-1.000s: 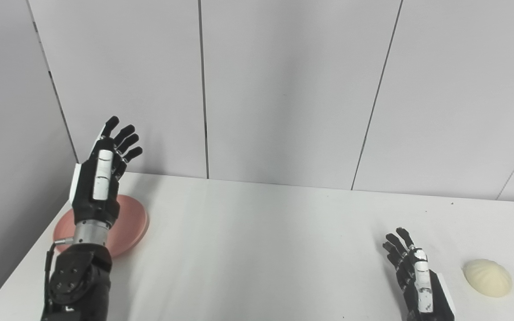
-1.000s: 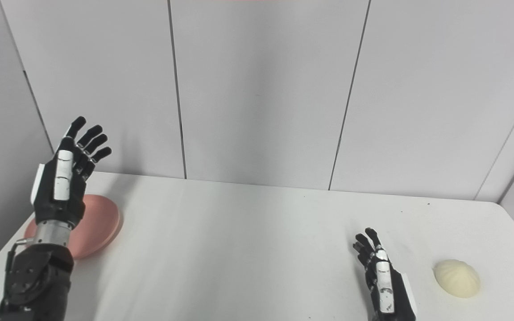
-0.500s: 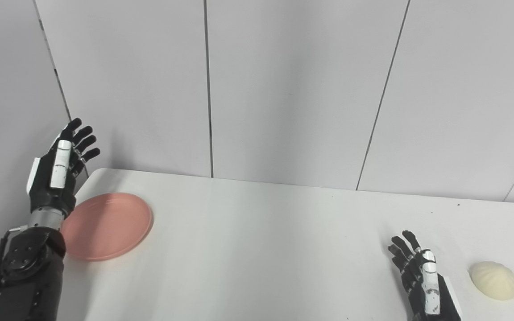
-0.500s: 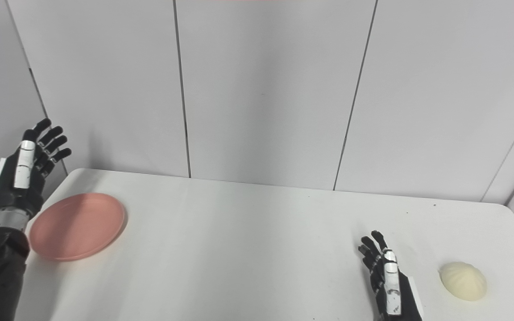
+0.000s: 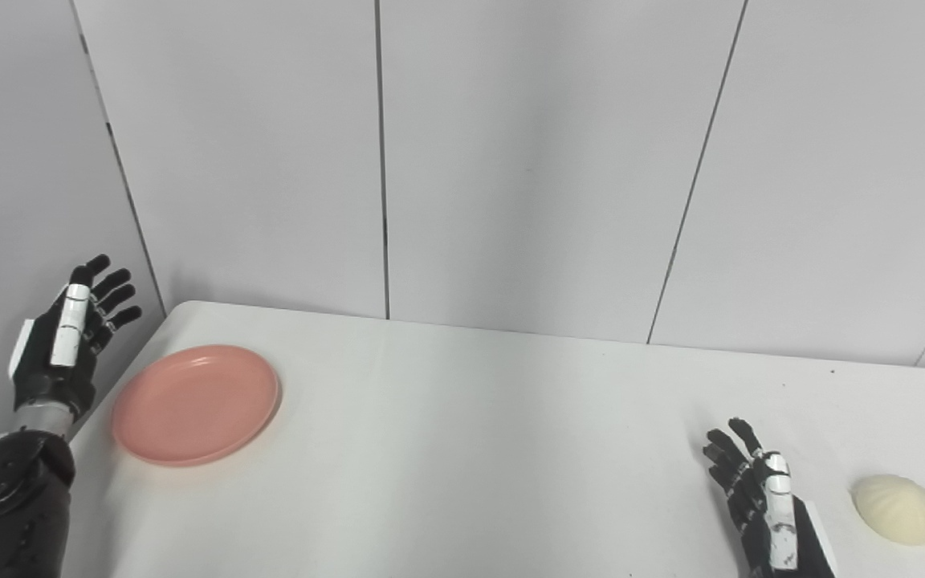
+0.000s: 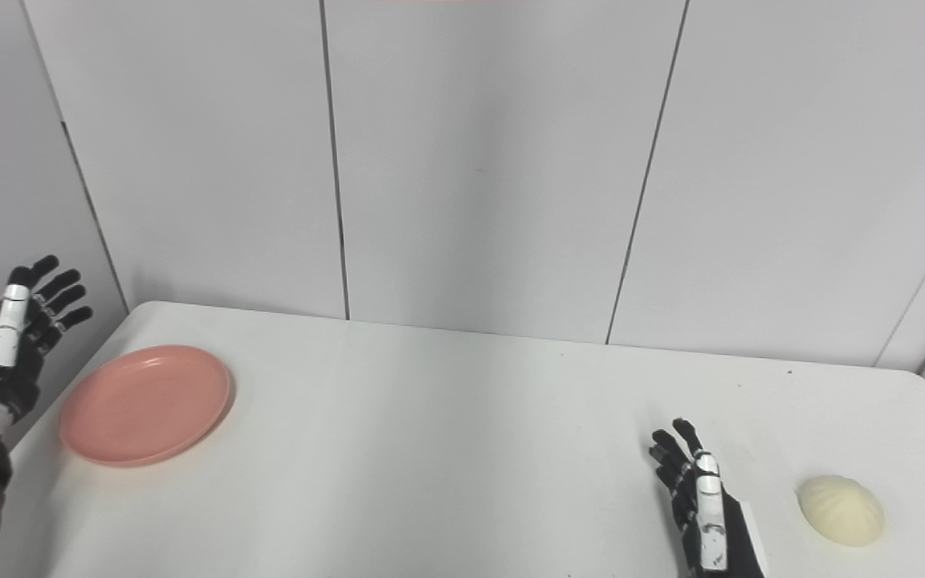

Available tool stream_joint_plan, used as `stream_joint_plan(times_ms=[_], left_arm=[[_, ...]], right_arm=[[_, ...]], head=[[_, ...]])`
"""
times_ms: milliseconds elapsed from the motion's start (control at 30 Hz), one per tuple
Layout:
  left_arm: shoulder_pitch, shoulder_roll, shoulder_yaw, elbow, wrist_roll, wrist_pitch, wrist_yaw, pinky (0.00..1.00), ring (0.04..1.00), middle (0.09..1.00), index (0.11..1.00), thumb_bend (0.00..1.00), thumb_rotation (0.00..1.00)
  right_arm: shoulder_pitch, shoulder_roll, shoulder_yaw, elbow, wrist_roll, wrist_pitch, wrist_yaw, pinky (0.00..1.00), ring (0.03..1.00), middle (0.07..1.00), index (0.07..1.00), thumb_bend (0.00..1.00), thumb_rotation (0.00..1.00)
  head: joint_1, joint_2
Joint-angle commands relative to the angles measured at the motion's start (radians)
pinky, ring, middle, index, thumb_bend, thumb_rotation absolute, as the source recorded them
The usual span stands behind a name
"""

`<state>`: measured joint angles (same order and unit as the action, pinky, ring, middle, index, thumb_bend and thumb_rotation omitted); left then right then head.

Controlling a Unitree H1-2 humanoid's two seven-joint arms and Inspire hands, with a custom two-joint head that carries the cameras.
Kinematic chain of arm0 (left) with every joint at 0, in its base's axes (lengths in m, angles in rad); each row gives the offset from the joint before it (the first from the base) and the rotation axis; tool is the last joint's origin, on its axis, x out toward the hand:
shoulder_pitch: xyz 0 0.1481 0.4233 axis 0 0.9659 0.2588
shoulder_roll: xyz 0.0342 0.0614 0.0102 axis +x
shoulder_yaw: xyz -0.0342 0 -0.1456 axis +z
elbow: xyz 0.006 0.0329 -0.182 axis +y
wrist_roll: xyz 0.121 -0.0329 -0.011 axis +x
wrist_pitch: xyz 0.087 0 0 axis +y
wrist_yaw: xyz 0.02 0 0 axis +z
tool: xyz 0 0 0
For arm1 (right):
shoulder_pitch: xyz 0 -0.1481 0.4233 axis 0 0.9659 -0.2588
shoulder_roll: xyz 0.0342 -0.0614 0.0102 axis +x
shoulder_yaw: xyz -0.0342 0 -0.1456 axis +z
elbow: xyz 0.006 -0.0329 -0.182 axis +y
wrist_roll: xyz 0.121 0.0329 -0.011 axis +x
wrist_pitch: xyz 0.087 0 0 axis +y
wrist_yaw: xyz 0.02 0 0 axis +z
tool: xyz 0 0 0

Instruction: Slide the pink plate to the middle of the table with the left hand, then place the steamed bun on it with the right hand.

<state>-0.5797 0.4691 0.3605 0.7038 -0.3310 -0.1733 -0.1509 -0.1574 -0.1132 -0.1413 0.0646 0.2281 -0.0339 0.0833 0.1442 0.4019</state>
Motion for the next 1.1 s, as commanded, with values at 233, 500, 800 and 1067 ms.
stream_joint_plan(times_ms=[233, 500, 800, 1067], left_arm=[[-0.029, 0.026, 0.009, 0.033, 0.011, -0.038, 0.021, 0.76, 0.854, 0.837, 0.843, 0.83, 0.82], [-0.018, 0.020, 0.019, 0.077, -0.003, -0.034, 0.031, 0.80, 0.857, 0.835, 0.858, 0.84, 0.80], [0.003, 0.002, 0.018, 0.068, 0.001, -0.034, 0.043, 0.81, 0.858, 0.821, 0.865, 0.81, 0.82], [0.012, -0.007, 0.015, 0.099, 0.004, -0.042, 0.043, 0.81, 0.843, 0.810, 0.863, 0.81, 0.82]], right_arm=[[0.037, 0.007, 0.006, 0.022, -0.004, 0.009, 0.002, 0.94, 0.884, 0.865, 0.919, 0.71, 1.00], [0.039, 0.009, 0.008, 0.020, -0.010, 0.011, -0.001, 0.93, 0.879, 0.860, 0.915, 0.72, 1.00], [0.041, 0.005, 0.009, 0.018, -0.013, 0.005, 0.000, 0.93, 0.877, 0.861, 0.917, 0.72, 1.00], [0.042, 0.004, 0.011, 0.010, -0.010, 0.015, 0.000, 0.94, 0.882, 0.864, 0.917, 0.72, 1.00]], head=[[-0.002, 0.002], [-0.005, 0.005], [-0.006, 0.012], [-0.010, 0.016]])
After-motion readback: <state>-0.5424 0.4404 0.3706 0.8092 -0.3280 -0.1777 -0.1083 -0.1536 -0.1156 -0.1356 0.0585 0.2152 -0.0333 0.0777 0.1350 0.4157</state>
